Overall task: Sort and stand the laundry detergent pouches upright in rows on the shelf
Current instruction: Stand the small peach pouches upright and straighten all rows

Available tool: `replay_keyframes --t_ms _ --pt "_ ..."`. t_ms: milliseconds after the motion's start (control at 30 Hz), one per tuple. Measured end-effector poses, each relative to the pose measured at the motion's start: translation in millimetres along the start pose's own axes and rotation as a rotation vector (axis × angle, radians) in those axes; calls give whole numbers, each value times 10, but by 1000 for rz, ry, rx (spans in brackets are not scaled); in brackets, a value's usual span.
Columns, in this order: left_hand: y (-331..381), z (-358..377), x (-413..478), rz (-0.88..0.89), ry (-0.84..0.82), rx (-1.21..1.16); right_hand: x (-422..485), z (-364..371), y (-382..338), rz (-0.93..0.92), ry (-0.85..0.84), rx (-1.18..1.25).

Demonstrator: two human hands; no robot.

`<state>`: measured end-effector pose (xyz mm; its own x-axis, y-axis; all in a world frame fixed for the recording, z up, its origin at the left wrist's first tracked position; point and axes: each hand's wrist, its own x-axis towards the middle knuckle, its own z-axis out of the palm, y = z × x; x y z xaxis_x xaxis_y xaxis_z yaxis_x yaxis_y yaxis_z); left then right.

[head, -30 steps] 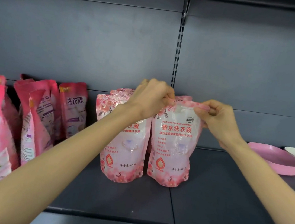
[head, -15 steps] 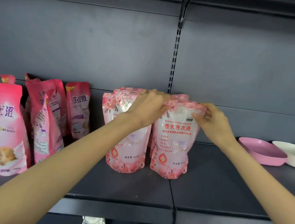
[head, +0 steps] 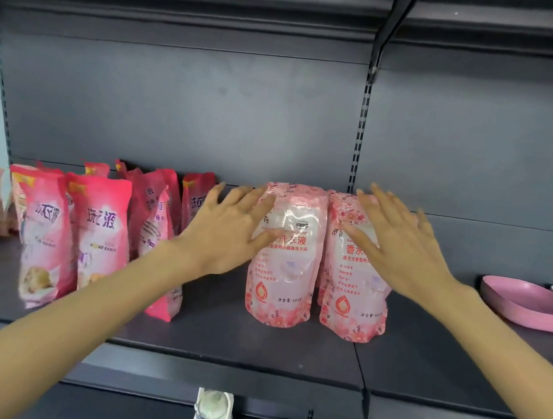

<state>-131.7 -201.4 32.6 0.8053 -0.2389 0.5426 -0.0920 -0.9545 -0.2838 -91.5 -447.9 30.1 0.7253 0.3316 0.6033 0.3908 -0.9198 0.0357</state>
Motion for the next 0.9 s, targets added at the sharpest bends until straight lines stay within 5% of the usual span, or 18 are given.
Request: replay_keyframes --t_ms 600,900 --pt "-1388 -246 -556 -393 138 20 681 136 -521 -141 -79 38" --pt "-1910 -153 -799 -395 154 -33 831 287 -1263 -217 -38 126"
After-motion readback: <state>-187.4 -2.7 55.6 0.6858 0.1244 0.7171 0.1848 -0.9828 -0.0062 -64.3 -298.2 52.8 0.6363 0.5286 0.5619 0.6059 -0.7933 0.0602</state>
